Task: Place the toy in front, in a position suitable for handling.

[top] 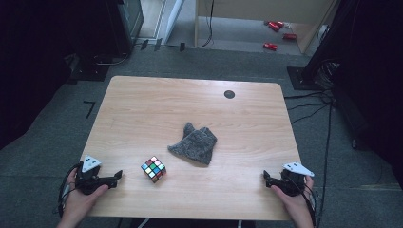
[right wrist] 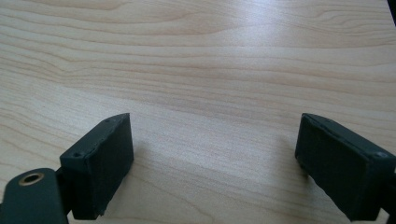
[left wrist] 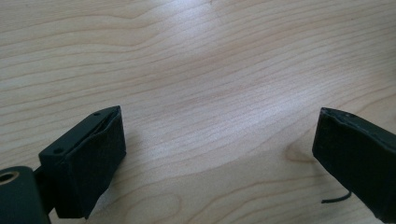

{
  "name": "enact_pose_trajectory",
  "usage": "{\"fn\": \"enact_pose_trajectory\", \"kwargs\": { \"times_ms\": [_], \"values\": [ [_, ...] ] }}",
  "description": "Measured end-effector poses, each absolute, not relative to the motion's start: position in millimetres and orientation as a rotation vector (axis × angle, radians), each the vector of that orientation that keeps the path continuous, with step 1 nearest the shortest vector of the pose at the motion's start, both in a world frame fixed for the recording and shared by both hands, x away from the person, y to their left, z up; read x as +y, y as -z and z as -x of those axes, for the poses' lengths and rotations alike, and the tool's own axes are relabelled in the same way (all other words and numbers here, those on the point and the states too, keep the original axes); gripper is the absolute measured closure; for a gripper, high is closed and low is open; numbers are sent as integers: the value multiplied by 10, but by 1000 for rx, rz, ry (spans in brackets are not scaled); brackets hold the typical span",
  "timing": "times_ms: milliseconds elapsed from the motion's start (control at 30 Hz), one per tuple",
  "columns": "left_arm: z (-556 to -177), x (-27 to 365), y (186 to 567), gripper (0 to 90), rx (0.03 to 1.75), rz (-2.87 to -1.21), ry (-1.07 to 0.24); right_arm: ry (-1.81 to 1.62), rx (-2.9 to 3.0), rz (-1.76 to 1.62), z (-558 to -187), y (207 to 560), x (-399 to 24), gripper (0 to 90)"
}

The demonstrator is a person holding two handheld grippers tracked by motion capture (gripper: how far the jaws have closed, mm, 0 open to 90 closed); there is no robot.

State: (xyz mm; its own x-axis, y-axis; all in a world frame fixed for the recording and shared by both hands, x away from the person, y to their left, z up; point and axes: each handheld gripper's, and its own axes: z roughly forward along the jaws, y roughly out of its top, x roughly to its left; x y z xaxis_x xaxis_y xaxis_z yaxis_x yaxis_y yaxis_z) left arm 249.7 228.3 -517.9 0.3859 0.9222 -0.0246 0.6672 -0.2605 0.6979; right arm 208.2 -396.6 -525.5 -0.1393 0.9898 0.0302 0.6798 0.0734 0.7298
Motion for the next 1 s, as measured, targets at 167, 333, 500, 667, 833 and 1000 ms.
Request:
{"fn": "enact_pose_trajectory", "kwargs": {
  "times_ms": [167,333,500,667,833,1000],
  "values": [
    [-2526,2250,5180,33,1365,-2027,-538,-842,1868,-1654,-2079,5254,-3966,122],
    [-2529,2231,5183,33,1364,-2044,-555,-842,1867,-1654,-2079,5254,-3966,123],
    [-2540,2221,5182,32,1374,-2042,-560,-842,1868,-1654,-2079,5254,-3966,123],
    [-2535,2221,5179,32,1372,-2046,-561,-841,1866,-1655,-2080,5254,-3967,121],
    [-2518,2210,5154,33,1362,-2020,-531,-832,1857,-1666,-2088,5255,-3966,103],
    [-2452,2102,5056,33,1289,-2006,-540,-831,1856,-1669,-2088,5255,-3964,103]
  ]
}}
